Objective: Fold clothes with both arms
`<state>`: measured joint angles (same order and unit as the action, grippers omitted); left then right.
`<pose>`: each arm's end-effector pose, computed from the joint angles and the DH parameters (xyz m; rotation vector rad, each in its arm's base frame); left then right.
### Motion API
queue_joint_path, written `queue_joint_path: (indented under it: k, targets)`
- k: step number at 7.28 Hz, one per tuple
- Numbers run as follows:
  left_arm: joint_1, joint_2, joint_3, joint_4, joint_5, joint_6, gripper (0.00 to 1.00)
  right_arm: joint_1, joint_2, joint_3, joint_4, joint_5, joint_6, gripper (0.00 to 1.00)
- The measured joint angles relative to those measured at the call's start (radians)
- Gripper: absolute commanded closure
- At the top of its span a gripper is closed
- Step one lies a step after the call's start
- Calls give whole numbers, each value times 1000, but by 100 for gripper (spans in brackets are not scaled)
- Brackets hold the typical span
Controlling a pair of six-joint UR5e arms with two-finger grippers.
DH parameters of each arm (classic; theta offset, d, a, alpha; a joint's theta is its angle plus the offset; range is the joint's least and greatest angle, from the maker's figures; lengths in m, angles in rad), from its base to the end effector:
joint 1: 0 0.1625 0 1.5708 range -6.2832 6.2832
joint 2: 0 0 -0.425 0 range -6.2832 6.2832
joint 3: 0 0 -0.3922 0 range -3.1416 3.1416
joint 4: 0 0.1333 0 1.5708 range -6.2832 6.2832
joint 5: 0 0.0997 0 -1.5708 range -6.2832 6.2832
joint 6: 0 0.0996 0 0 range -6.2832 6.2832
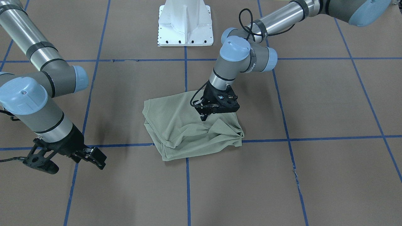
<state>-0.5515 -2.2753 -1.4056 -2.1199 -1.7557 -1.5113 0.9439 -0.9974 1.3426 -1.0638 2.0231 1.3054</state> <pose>0.5741 -0.4882 0.2420 0.1687 1.0904 -0.3408 -0.3571 -0.6460 0.3707 0.1277 -0.9366 0.4352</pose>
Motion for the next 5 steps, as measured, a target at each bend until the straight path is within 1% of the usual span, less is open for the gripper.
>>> queue_joint_path:
  k: [2,4,5]
  targets:
    - [-2,-52,82,-5,49,29,100,1,-2,4,1,0,0,0]
    - [-60,-95,149,-19,75,116,100,1,-3,5,-1,0,0,0]
    - [-110,-135,236,-63,78,170,100,1,-3,6,-1,0,1,0]
